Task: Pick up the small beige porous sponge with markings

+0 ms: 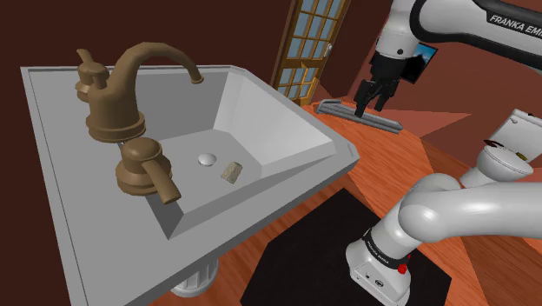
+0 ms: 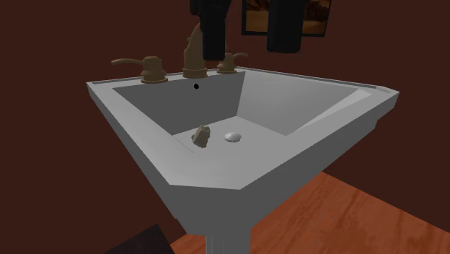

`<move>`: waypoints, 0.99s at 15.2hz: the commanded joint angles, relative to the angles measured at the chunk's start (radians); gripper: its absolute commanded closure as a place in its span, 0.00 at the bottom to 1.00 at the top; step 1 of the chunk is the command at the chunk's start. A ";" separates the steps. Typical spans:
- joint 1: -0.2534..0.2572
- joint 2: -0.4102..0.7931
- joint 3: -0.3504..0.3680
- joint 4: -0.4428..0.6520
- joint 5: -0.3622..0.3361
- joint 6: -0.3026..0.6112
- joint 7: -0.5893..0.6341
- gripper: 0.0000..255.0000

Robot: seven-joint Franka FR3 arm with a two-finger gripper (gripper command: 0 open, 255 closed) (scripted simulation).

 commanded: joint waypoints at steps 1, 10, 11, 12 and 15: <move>0.000 0.000 0.000 0.000 0.000 0.000 0.000 0.00; 0.070 0.263 0.080 0.049 0.125 0.130 0.065 0.00; 0.078 0.295 0.088 0.059 0.137 0.143 0.071 0.00; 0.085 0.327 0.097 0.070 0.149 0.155 0.076 0.00; 0.107 0.424 0.122 0.110 0.183 0.189 0.091 0.00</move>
